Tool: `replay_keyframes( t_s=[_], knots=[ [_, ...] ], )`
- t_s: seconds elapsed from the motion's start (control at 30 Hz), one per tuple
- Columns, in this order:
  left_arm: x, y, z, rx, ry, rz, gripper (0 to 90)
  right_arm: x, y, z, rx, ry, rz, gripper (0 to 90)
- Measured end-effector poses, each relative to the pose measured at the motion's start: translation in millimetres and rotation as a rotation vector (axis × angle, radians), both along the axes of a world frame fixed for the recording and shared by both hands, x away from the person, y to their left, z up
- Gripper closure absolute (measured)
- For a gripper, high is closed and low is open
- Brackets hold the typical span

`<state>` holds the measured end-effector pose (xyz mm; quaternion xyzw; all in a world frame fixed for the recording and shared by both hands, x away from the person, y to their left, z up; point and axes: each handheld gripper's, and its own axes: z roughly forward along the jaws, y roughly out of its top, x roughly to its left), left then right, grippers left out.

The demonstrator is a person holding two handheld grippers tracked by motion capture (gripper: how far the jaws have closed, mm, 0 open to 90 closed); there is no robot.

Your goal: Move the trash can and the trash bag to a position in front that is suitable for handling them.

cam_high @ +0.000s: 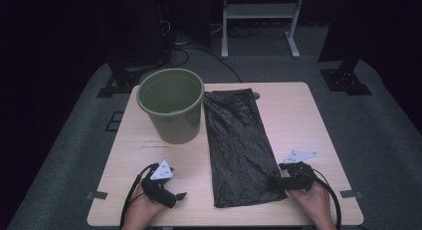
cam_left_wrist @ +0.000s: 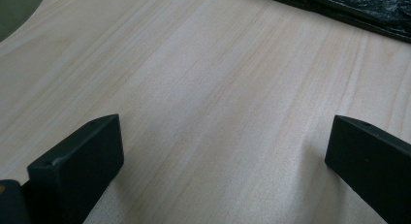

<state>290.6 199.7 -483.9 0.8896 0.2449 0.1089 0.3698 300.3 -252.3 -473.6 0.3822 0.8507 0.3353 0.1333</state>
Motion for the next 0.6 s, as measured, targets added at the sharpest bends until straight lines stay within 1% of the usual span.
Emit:
replay_keyframes(
  t_s=[0.03, 0.07, 0.13, 0.2, 0.23, 0.27, 0.3, 0.33, 0.37, 0.4, 0.5, 0.6],
  knots=[
    [0.0, 0.0, 0.0, 0.000, 0.000, 0.000, 0.0, -0.6, 1.0, -0.2, -0.006, -0.012, -0.004, 45.0],
    [0.0, 0.0, 0.0, 0.000, 0.000, 0.000, 0.0, -1.1, 1.3, 0.3, -0.008, -0.014, -0.003, 50.5],
    [0.0, 0.0, 0.0, 0.001, 0.000, 0.000, 0.0, -1.4, 1.2, 0.5, -0.007, -0.018, -0.003, 57.4],
    [0.0, 0.0, 0.0, 0.001, 0.000, 0.000, 0.0, -2.4, 1.3, 0.7, -0.003, -0.019, 0.010, 67.3],
    [0.0, 0.0, 0.0, 0.000, 0.000, 0.000, 0.0, -2.8, 1.0, 0.7, 0.001, -0.019, 0.014, 74.4],
    [0.0, 0.0, 0.0, 0.000, 0.000, 0.000, 0.0, -2.8, 1.0, 0.7, 0.001, -0.019, 0.014, 74.4],
    [0.0, 0.0, 0.0, 0.000, 0.000, 0.000, 0.0, -2.9, 0.6, 0.6, 0.003, -0.018, 0.015, 77.4],
    [0.0, 0.0, 0.0, 0.000, 0.000, 0.000, 0.0, -2.7, -1.1, 0.5, 0.014, -0.009, 0.021, 86.6],
    [0.0, 0.0, 0.0, 0.001, 0.000, 0.000, 0.0, -2.7, -1.1, 0.5, 0.014, -0.009, 0.021, 86.6],
    [0.0, 0.0, 0.0, 0.001, 0.000, 0.000, 0.0, -3.1, -1.5, 0.1, 0.023, -0.004, 0.026, 89.1],
    [0.0, 0.0, 0.0, 0.000, 0.000, 0.000, 0.0, -3.4, -1.4, 0.1, 0.020, -0.007, 0.029, 89.5],
    [0.0, 0.0, 0.0, 0.000, 0.000, 0.000, 0.0, -3.6, -3.7, 0.5, 0.026, 0.002, 0.026, 89.4]
  ],
)
